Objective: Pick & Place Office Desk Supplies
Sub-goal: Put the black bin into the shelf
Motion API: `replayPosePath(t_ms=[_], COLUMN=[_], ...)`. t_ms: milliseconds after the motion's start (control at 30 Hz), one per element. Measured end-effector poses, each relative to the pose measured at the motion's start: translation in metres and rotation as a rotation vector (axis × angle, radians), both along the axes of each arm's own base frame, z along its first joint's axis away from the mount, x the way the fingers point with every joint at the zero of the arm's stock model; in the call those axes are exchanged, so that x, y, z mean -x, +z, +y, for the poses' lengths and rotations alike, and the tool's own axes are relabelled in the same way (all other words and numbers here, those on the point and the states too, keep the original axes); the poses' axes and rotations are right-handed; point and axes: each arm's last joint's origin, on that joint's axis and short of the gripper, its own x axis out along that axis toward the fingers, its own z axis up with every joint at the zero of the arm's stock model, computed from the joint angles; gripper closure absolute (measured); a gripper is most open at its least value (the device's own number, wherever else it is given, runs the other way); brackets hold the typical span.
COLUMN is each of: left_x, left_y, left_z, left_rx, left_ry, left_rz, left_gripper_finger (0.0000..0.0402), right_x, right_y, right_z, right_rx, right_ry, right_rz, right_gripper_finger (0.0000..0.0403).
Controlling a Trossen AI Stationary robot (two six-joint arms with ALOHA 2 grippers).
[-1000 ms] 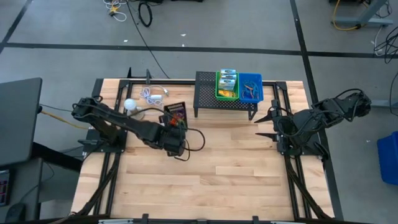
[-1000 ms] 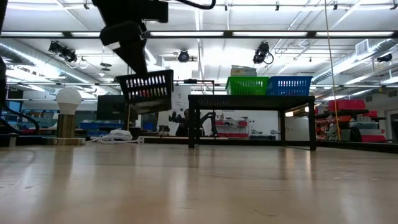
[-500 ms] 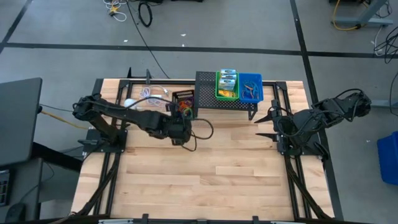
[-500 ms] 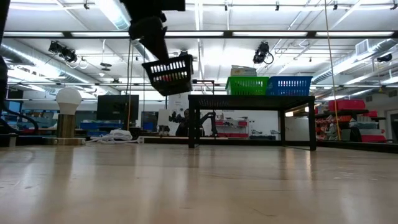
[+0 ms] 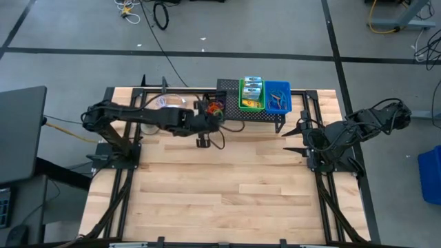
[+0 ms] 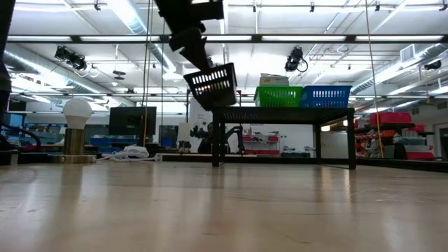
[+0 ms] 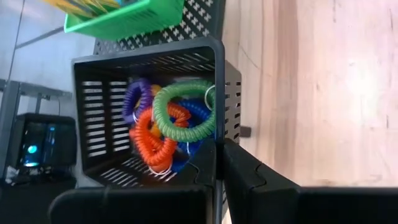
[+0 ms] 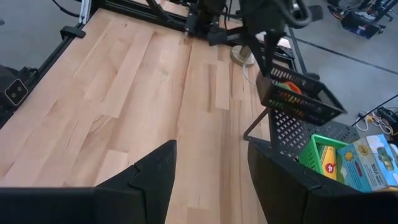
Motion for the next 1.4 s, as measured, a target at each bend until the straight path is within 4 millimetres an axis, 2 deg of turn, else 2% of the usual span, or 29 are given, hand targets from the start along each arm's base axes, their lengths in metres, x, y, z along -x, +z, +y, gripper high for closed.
replayPosePath(t_ms=[333, 633, 933, 1067, 1400], left_x=[-0.006, -0.011, -0.037, -0.043, -0.057], left_y=[0.005, -0.001, 0.002, 0.008, 0.002], left_z=[0.032, 0.053, 0.063, 0.067, 0.079], left_rx=[0.014, 0.054, 0.040, 0.043, 0.065], left_ry=[-0.058, -0.087, -0.125, -0.111, -0.070], left_rz=[-0.039, -0.026, 0.002, 0.025, 0.109], left_gripper_finger=[0.0389, 0.0389, 0.0389, 0.0389, 0.0389], right_x=[-0.001, -0.002, -0.002, -0.002, -0.002], right_y=[0.002, 0.002, 0.004, 0.004, 0.004], right_z=[0.001, 0.001, 0.001, 0.001, 0.001], right_rx=[-0.005, -0.006, -0.008, -0.008, -0.011], right_ry=[0.003, 0.003, 0.002, 0.002, 0.002], right_rz=[-0.024, -0.028, -0.041, -0.041, -0.044], right_gripper_finger=[0.0195, 0.0195, 0.0195, 0.0195, 0.0195])
